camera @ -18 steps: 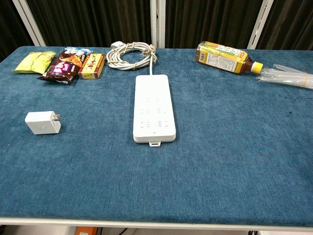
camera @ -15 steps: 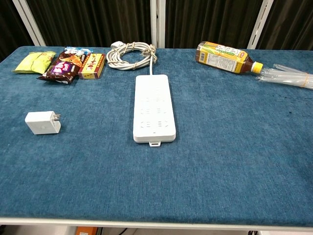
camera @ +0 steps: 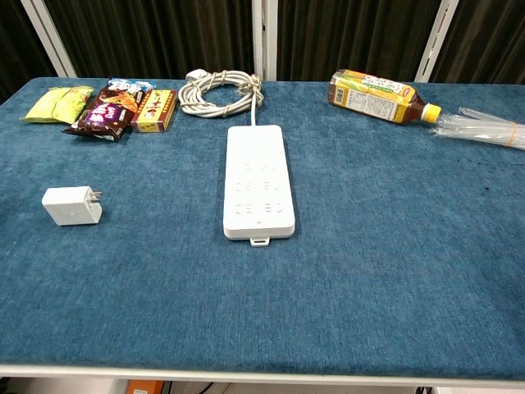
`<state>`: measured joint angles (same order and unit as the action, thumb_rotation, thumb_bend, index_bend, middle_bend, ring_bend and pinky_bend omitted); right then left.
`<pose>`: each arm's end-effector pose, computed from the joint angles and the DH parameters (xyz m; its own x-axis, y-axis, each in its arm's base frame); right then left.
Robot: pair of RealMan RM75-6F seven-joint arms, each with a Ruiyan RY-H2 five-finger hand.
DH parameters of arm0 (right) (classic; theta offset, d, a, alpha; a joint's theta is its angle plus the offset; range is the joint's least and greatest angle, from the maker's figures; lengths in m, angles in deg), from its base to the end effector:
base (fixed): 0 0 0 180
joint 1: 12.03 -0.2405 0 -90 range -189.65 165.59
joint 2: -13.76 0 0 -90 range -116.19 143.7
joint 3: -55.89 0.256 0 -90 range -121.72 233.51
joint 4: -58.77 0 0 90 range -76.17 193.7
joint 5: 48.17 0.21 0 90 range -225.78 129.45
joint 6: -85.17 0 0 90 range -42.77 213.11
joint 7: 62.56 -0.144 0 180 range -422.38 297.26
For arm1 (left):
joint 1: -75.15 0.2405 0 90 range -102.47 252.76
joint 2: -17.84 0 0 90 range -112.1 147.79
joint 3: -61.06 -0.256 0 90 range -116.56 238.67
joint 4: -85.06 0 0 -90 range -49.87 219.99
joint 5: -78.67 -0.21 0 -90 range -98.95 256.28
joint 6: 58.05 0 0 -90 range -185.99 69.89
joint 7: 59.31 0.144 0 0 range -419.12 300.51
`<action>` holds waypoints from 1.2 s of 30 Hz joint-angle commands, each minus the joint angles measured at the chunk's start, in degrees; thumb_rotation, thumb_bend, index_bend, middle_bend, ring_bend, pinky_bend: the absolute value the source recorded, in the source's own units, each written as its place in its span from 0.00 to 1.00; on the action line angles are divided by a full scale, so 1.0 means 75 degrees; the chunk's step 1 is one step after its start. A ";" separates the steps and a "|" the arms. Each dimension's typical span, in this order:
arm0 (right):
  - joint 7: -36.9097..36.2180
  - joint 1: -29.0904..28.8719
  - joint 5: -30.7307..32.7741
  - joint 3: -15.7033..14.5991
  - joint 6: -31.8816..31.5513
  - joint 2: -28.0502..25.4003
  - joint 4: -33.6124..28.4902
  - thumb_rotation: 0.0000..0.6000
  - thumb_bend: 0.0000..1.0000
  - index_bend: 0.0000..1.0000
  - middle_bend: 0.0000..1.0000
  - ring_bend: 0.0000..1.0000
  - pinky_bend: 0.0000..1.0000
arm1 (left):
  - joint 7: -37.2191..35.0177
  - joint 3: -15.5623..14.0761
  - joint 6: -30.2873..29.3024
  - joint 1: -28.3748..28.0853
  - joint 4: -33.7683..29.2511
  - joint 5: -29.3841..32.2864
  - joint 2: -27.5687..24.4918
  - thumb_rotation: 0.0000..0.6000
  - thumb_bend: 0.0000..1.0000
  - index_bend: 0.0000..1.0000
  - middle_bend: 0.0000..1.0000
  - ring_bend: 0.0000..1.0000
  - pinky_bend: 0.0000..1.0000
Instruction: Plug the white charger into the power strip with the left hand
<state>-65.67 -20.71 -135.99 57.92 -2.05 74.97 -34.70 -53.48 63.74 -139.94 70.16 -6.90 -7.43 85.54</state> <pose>-0.2931 -0.1978 0.1746 0.3737 0.0458 0.9264 -0.9206 -0.1036 0.3765 -0.3089 0.1804 0.1314 0.4377 0.0628 0.8969 0.8991 -0.0219 -0.4372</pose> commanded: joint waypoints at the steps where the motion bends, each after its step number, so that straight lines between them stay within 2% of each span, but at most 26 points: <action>1: 0.0028 -0.0002 -0.0100 0.0064 -0.0077 -0.0069 -0.0074 1.00 0.12 0.00 0.01 0.00 0.00 | 0.0021 0.0227 0.0836 -0.0659 0.0308 0.0145 0.0311 1.00 0.06 0.11 0.05 0.00 0.00; 6: 0.0095 0.0001 -0.0255 0.0125 -0.0148 -0.0152 -0.0209 1.00 0.13 0.00 0.01 0.00 0.00 | 0.0241 0.0539 0.1566 -0.1324 0.0935 0.0540 0.1123 1.00 0.06 0.11 0.05 0.00 0.00; 13: 0.0091 0.0032 -0.0260 0.0132 -0.0068 -0.0116 -0.0215 1.00 0.13 0.00 0.01 0.00 0.00 | 0.0410 0.0675 0.2331 -0.2000 0.1625 0.0872 0.1943 1.00 0.06 0.11 0.05 0.00 0.00; 18: 0.0052 0.0079 -0.0233 0.0135 -0.0046 -0.0089 -0.0175 1.00 0.13 0.00 0.01 0.00 0.00 | 0.0505 0.0719 0.2595 -0.2264 0.2053 0.1088 0.2325 1.00 0.06 0.11 0.05 0.00 0.00; 25: -0.0005 0.0138 -0.0199 0.0146 -0.0025 -0.0067 -0.0128 1.00 0.13 0.00 0.01 0.00 0.00 | 0.0538 0.0753 0.2576 -0.2487 0.2077 0.1104 0.2520 1.00 0.06 0.11 0.05 0.00 0.00; 36: -0.0195 0.0234 -0.0153 0.0185 -0.0051 -0.0043 0.0018 1.00 0.13 0.00 0.01 0.00 0.00 | 0.1023 0.0865 0.2641 -0.2943 0.1579 0.1142 0.2610 1.00 0.06 0.11 0.05 0.00 0.00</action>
<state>-67.03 -19.01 -137.18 59.29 -2.45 74.62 -34.65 -46.17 70.06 -120.26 48.43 5.30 1.01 104.98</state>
